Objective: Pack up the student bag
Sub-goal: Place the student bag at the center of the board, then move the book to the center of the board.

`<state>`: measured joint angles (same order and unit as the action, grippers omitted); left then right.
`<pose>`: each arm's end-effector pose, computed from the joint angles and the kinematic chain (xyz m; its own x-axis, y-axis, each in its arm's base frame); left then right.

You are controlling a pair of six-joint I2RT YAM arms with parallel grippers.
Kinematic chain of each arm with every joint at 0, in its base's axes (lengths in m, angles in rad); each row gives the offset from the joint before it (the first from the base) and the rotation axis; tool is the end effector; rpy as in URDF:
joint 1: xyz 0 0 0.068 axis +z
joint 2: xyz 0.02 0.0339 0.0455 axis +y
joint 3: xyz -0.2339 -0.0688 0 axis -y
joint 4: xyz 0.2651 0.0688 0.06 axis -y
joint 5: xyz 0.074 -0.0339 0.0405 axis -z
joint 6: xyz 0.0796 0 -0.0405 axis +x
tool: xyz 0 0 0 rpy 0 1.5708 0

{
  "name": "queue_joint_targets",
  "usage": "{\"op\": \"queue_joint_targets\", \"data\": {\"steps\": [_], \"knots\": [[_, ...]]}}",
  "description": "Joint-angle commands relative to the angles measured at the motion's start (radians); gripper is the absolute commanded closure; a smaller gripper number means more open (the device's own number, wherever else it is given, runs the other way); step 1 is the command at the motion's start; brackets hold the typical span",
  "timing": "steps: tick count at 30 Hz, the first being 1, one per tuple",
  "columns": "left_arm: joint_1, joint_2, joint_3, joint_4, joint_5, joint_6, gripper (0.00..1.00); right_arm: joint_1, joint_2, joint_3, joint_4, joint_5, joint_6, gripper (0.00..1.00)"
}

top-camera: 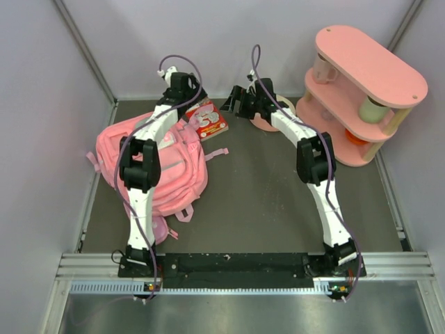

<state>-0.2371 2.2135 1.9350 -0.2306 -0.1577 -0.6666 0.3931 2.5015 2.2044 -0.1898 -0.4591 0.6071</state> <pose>0.5520 -0.1205 0.2112 -0.4334 -0.5235 -0.7336 -0.2154 0.8506 -0.4797 0.5473 0.2651 0.1650 -0.7573 0.2396 -0.6076 -0.3326 0.6591 0.6745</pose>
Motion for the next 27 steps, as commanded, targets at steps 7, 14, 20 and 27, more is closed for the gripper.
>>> {"op": "queue_joint_targets", "data": {"steps": [7,14,20,27], "knots": [[0.093,0.219,0.278,-0.013,0.073,-0.154,0.01,0.019,0.121,0.127,0.101,-0.062,0.06,0.01],[0.104,0.341,0.45,-0.223,0.009,-0.153,0.02,0.056,0.18,0.199,0.069,-0.007,0.052,0.01],[0.105,0.339,0.43,-0.314,-0.075,-0.13,0.02,0.076,0.217,0.244,0.055,0.03,0.057,0.01],[0.105,0.412,0.464,-0.253,0.095,-0.139,0.02,0.082,0.28,0.307,0.055,0.017,0.083,0.01]]}}
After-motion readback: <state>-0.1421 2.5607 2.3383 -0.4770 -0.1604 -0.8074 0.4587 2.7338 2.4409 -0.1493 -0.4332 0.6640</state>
